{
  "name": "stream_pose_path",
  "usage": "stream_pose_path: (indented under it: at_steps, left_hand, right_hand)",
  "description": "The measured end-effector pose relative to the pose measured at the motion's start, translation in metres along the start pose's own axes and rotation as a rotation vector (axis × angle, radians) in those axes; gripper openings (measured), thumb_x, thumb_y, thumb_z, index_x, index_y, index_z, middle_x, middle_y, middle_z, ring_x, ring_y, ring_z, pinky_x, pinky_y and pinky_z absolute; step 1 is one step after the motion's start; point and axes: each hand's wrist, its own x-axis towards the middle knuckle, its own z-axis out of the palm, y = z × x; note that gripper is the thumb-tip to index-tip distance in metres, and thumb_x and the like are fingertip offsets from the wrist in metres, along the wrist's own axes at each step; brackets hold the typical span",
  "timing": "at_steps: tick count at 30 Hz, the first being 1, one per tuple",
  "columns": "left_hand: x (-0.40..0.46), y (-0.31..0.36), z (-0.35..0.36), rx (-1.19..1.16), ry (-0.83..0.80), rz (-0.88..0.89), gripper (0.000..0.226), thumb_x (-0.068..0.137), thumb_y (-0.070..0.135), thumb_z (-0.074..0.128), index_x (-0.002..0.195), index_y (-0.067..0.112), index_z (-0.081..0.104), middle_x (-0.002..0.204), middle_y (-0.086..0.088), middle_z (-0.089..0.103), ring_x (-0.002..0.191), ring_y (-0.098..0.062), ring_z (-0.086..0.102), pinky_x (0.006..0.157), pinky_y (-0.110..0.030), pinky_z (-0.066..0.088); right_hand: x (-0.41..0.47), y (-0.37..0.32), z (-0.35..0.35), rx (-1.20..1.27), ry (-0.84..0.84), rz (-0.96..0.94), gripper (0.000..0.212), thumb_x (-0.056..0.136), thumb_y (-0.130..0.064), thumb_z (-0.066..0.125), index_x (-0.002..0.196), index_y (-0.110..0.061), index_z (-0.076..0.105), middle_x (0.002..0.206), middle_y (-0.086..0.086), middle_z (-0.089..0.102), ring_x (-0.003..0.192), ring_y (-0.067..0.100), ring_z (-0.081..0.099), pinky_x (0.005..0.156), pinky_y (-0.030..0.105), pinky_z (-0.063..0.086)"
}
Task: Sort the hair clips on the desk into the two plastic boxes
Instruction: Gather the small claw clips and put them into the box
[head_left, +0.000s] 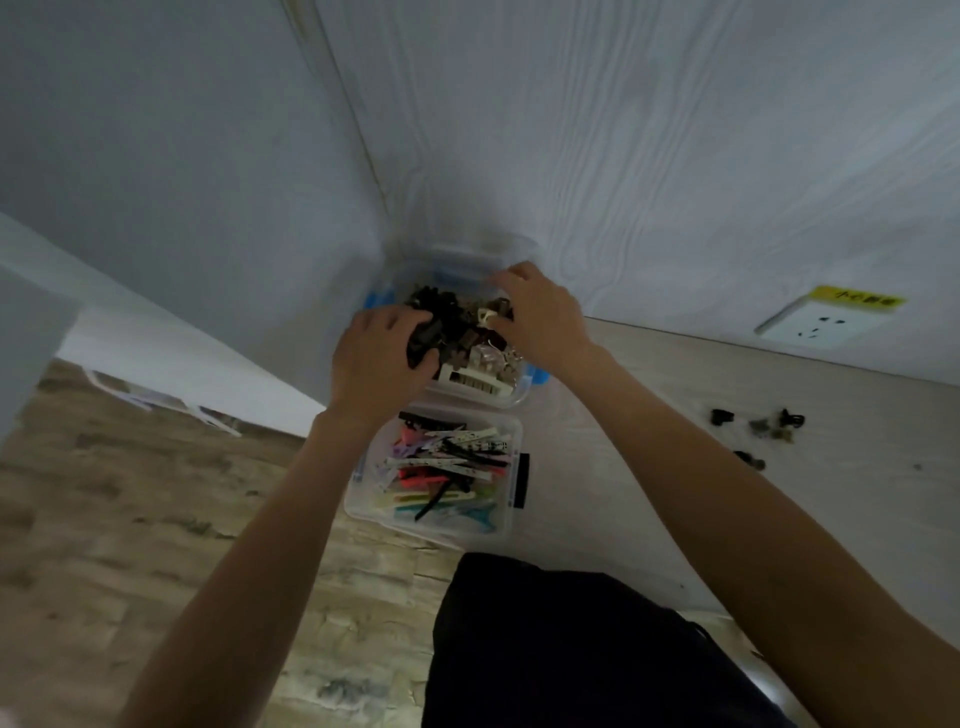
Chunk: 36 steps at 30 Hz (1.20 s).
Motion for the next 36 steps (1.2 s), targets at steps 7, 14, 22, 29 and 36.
stream_pose_path:
  at_steps: [7,14,22,29,36]
  left_hand:
    - [0.009,0.044,0.011,-0.135,0.136,0.236,0.031,0.088,0.031,0.049,0.112,0.019,0.065,0.115,-0.006,0.061,0.112,-0.027,0.051,0.093,-0.035,0.043]
    - [0.011,0.172,0.071,-0.546,-0.224,0.565,0.031,0.085,0.015,0.061,0.116,0.016,0.061,0.109,-0.002,0.065,0.092,-0.008,0.061,0.080,-0.022,0.049]
    - [0.010,0.282,0.165,-0.060,-0.704,0.462,0.106,0.070,0.044,0.076,0.148,0.017,0.009,0.145,-0.018,0.024,0.131,-0.036,0.027,0.105,-0.045,0.036]
    - [0.009,0.294,0.188,-0.053,-0.685,0.582,0.077,0.077,0.035,0.069,0.142,0.022,0.030,0.139,-0.009,0.032,0.124,-0.029,0.031,0.101,-0.041,0.040]
    - [0.005,0.296,0.192,-0.196,-0.666,0.528,0.031,0.082,0.029,0.062,0.112,0.019,0.062,0.113,-0.005,0.056,0.104,-0.022,0.054,0.090,-0.032,0.044]
  right_hand:
    - [-0.085,0.056,-0.017,0.309,0.320,0.119,0.025,0.088,-0.019,0.057,0.113,-0.020,0.061,0.115,0.002,0.059,0.093,0.015,0.060,0.080,0.034,0.053]
    - [-0.193,0.188,-0.011,-0.009,0.031,0.631,0.093,0.072,-0.041,0.074,0.145,-0.023,0.020,0.153,0.011,0.020,0.140,0.034,0.017,0.113,0.050,0.020]
    - [-0.194,0.245,-0.022,-0.013,-0.091,0.761,0.113,0.060,-0.051,0.080,0.146,-0.020,0.014,0.152,0.009,0.019,0.136,0.036,0.018,0.106,0.050,0.029]
    - [-0.201,0.238,-0.005,0.157,0.045,0.714,0.064,0.071,-0.036,0.076,0.122,-0.012,0.047,0.122,0.011,0.045,0.107,0.030,0.051,0.086,0.039,0.046]
    - [-0.213,0.235,0.007,0.240,0.206,0.779,0.040,0.078,-0.021,0.071,0.113,-0.010,0.056,0.116,0.013,0.051,0.094,0.032,0.057,0.073,0.033,0.042]
